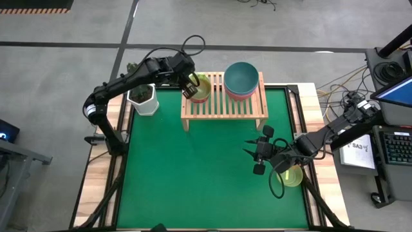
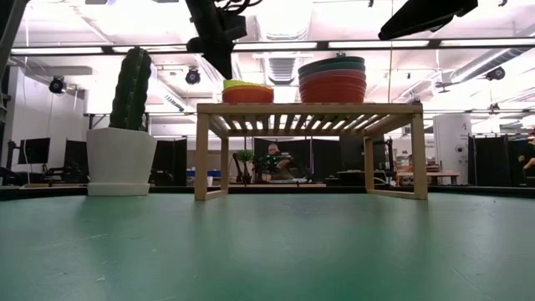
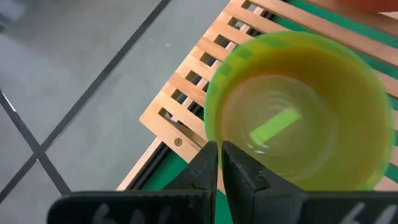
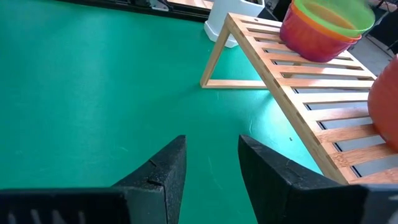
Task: Place and stack bowls onto a shelf
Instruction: Stack the green bowl on top of the light orange bowl on the shelf, then stack the yellow bowl on top of the green bowl on the shelf
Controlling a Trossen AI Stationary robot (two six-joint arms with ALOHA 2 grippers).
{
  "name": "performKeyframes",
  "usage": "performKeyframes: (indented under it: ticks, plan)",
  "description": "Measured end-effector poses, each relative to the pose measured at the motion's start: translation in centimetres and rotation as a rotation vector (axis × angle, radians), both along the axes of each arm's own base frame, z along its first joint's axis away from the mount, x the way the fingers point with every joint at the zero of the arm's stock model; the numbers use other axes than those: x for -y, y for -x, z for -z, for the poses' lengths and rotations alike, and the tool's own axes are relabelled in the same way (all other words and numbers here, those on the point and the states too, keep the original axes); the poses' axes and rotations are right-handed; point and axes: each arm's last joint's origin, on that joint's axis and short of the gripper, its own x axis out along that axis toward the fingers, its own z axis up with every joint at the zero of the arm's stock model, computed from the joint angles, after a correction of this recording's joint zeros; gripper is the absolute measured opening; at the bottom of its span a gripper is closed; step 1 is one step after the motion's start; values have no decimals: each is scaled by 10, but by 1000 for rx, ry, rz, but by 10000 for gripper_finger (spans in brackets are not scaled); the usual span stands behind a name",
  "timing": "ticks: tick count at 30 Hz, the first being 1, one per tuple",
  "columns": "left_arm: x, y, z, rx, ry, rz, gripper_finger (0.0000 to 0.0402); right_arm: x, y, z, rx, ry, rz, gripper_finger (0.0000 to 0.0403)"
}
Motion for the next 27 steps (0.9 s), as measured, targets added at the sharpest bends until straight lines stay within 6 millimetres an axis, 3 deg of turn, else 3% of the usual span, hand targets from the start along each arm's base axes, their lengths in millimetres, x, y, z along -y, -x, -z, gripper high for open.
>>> performKeyframes:
  ticks: [8, 12, 16, 21, 27]
  plan:
    - [2, -1, 7, -4, 23, -21, 0, 0, 0, 0, 0, 0, 0, 137]
    - [19, -8, 6, 16, 31, 11, 0, 0, 0, 0, -1, 0, 0, 135]
    - [58, -18, 5, 37, 31, 123, 0, 0, 1, 2, 0, -29, 14, 131]
    - [120, -27, 19, 52, -16, 290, 0, 0, 2, 10, 0, -153, 41, 127]
    - [182, -13, 44, 159, -36, 462, 0, -4, 1, 25, -37, -410, 86, 127]
